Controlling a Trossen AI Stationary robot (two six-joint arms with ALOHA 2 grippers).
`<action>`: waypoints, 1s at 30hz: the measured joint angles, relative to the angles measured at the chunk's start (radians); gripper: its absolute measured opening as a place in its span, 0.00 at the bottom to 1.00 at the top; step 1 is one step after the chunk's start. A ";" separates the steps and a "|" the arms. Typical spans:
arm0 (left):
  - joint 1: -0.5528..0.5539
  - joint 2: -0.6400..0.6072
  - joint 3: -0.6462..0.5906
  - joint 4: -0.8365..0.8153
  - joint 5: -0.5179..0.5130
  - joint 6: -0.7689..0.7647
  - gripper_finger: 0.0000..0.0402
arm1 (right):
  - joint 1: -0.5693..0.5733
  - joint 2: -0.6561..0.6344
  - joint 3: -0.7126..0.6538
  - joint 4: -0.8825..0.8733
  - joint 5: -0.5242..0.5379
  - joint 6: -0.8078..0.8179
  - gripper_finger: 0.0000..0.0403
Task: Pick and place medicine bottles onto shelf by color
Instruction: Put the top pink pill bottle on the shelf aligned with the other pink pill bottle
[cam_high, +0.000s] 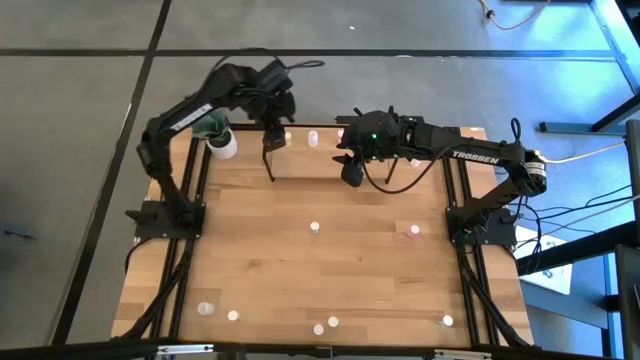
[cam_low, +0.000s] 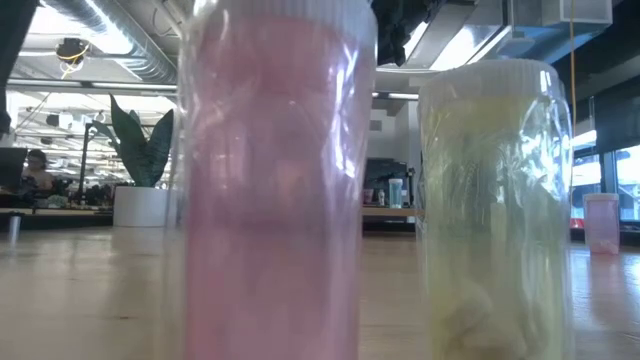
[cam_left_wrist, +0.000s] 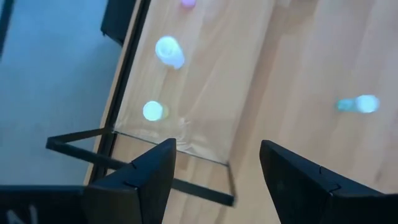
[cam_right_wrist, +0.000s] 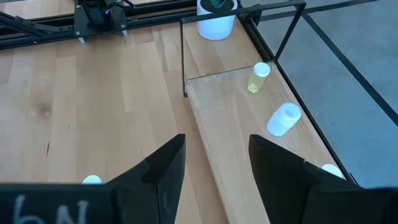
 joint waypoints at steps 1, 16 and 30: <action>-0.008 -0.021 0.000 0.000 0.000 -0.010 0.56 | 0.000 0.000 0.000 0.000 0.000 0.000 0.44; -0.167 -0.211 -0.024 -0.019 -0.007 -0.137 0.56 | 0.000 0.000 0.000 0.002 0.000 0.000 0.44; -0.324 -0.489 -0.425 0.155 -0.102 -0.565 0.56 | 0.000 0.000 0.000 0.002 -0.021 0.056 0.44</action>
